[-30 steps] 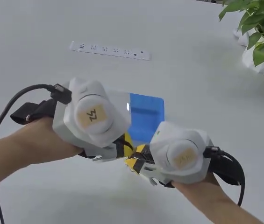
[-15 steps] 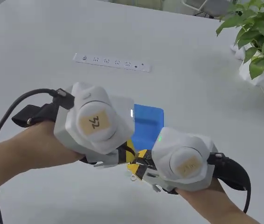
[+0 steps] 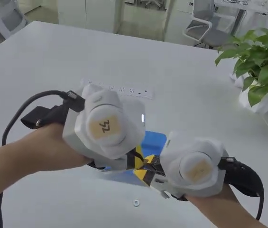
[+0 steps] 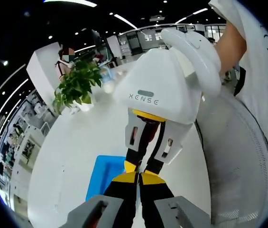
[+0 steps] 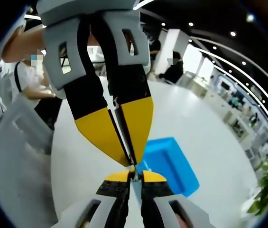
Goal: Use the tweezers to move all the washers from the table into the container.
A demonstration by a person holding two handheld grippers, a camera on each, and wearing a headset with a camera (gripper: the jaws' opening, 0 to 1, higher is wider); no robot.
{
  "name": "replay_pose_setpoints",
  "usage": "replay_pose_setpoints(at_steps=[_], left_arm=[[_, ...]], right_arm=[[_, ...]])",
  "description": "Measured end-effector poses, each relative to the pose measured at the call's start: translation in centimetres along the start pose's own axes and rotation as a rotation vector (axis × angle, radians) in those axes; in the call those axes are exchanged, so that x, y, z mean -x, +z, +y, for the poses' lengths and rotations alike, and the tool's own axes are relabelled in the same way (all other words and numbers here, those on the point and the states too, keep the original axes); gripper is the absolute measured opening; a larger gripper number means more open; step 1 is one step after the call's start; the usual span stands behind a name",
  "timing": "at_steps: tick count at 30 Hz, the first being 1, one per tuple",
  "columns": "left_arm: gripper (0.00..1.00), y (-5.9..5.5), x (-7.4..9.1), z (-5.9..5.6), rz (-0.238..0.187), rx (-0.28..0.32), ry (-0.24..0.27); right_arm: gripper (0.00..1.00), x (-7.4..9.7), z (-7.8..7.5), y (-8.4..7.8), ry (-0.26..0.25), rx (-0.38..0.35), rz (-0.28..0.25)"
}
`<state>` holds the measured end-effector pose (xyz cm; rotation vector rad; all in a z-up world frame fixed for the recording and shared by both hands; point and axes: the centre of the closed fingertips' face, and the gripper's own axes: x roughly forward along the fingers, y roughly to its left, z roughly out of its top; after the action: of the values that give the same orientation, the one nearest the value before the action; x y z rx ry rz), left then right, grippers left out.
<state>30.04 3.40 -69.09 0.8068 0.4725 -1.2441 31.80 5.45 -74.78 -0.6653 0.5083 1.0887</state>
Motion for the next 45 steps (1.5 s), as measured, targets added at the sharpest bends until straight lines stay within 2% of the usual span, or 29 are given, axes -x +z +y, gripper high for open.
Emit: replay_pose_setpoints(at_steps=[6, 11, 16, 24, 28, 33, 38, 41, 45], left_arm=[[0.00, 1.0, 0.7, 1.2, -0.014, -0.028, 0.019], [0.00, 1.3, 0.7, 2.0, -0.015, -0.054, 0.028], [0.00, 1.5, 0.2, 3.1, -0.029, -0.058, 0.034], [0.00, 0.4, -2.1, 4.4, -0.013, -0.035, 0.016], [0.00, -0.4, -3.0, 4.9, -0.013, -0.006, 0.000], [0.00, -1.2, -4.1, 5.2, -0.010, 0.012, -0.007], [0.00, -2.3, -5.3, 5.6, -0.002, 0.042, -0.025], [0.00, -2.9, -5.9, 5.6, 0.003, 0.060, -0.041], [0.00, -3.4, -6.6, 5.6, 0.009, 0.075, -0.058]], right_arm=[[0.04, 0.7, -1.6, 1.2, -0.026, 0.012, -0.016], [0.04, 0.9, -2.4, 1.7, -0.045, 0.041, -0.007], [0.04, 0.2, -4.0, 1.8, -0.059, 0.037, -0.012], [0.03, -2.2, -5.5, 0.9, -0.065, 0.038, 0.017], [0.03, -3.0, -5.8, 0.2, -0.043, -0.022, 0.015], [0.03, -4.1, -6.2, -0.8, -0.041, -0.028, 0.035], [0.03, -5.3, -6.3, -2.2, -0.020, -0.037, 0.067], [0.04, -5.8, -6.2, -2.9, 0.006, -0.071, 0.072], [0.04, -6.6, -6.2, -3.6, 0.018, -0.080, 0.083]])
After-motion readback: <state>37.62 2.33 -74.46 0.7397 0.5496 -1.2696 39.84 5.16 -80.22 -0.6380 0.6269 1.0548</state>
